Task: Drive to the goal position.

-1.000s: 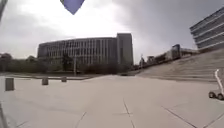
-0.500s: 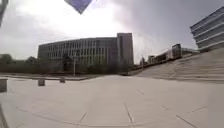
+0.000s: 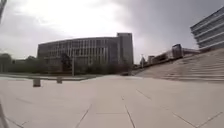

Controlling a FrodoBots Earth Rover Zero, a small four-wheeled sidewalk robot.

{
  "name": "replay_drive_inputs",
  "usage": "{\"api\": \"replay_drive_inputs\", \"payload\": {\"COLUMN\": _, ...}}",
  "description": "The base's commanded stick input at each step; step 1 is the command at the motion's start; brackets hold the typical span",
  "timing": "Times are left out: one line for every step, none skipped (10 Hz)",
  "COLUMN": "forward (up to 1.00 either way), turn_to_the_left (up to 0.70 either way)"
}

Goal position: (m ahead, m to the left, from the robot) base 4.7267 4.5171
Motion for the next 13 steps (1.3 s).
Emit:
{"api": "replay_drive_inputs", "payload": {"forward": 0.70, "turn_to_the_left": 0.00}}
{"api": "replay_drive_inputs", "payload": {"forward": 0.70, "turn_to_the_left": 0.00}}
{"api": "replay_drive_inputs", "payload": {"forward": 0.70, "turn_to_the_left": 0.00}}
{"api": "replay_drive_inputs", "payload": {"forward": 0.70, "turn_to_the_left": 0.00}}
{"api": "replay_drive_inputs", "payload": {"forward": 0.70, "turn_to_the_left": 0.00}}
{"api": "replay_drive_inputs", "payload": {"forward": 0.70, "turn_to_the_left": 0.00}}
{"api": "replay_drive_inputs", "payload": {"forward": 0.70, "turn_to_the_left": 0.00}}
{"api": "replay_drive_inputs", "payload": {"forward": 0.70, "turn_to_the_left": 0.00}}
{"api": "replay_drive_inputs", "payload": {"forward": 0.70, "turn_to_the_left": 0.00}}
{"api": "replay_drive_inputs", "payload": {"forward": 0.70, "turn_to_the_left": 0.00}}
{"api": "replay_drive_inputs", "payload": {"forward": 0.70, "turn_to_the_left": 0.00}}
{"api": "replay_drive_inputs", "payload": {"forward": 0.70, "turn_to_the_left": 0.00}}
{"api": "replay_drive_inputs", "payload": {"forward": 0.70, "turn_to_the_left": 0.00}}
